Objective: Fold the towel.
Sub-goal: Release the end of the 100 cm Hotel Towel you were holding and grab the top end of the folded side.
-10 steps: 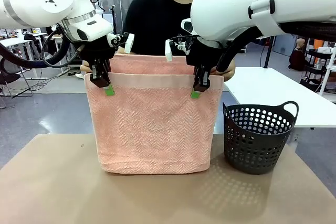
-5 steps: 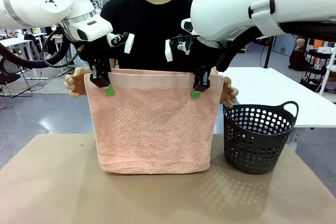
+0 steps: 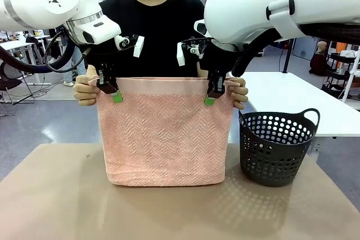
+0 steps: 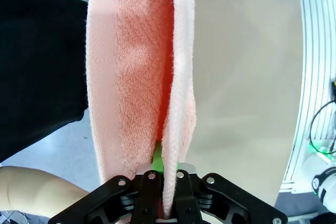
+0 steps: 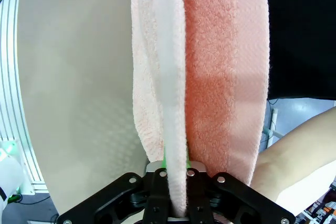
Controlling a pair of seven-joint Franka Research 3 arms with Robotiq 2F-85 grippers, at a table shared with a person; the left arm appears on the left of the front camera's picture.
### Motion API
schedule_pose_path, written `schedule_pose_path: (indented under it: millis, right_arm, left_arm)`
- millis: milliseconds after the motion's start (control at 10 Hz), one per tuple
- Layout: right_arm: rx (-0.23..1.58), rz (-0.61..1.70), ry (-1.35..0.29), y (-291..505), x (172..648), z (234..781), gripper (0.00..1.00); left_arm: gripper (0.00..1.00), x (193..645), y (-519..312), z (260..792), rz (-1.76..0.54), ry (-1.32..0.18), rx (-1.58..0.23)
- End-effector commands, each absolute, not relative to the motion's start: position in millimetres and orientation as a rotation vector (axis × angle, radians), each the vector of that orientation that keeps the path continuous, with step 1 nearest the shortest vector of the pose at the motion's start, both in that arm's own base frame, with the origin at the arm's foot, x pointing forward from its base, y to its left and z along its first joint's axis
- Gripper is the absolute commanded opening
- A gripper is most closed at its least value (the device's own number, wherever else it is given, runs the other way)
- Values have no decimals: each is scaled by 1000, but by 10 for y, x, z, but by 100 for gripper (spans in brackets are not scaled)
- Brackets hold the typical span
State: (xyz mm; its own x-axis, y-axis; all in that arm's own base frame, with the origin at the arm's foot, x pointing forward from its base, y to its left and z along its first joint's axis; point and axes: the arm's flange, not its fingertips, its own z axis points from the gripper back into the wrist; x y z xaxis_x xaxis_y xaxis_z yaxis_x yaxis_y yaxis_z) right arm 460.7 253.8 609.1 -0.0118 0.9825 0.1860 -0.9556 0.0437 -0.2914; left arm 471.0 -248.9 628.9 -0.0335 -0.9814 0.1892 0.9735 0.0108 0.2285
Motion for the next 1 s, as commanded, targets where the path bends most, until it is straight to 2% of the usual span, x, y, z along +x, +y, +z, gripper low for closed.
schedule_pose_path:
  millis: [0,200,300,400,500,600,700,800,900]
  right_arm:
    - [-90,1539,-380,2523,4604,6089,0]
    - [-82,1533,-387,2529,4604,6095,2]
    - [-84,1533,-403,2521,4594,6105,31]
    - [-96,1524,-408,2516,4590,6116,33]
    - [-99,1519,-416,2514,4580,6139,62]
    - [-104,1515,-427,2508,4574,6169,63]
    - [-114,1514,-433,2496,4570,6210,92]
    - [-125,1513,-443,2479,4561,6277,93]
    - [-144,1513,-477,2460,4516,6396,100]
  left_arm:
    - [0,4714,-2474,6291,-1572,-331,39]
    - [3,4710,-2489,6289,-1569,-334,30]
    - [34,4692,-2473,6318,-1584,-359,28]
    - [38,4686,-2461,6351,-1575,-376,35]
    - [69,4678,-2467,6392,-1576,-386,40]
    - [74,4665,-2479,6439,-1573,-388,62]
    - [100,4646,-2497,6516,-1585,-396,101]
    - [100,4618,-2517,6617,-1590,-413,122]
    - [100,4572,-2526,6736,-1582,-444,142]
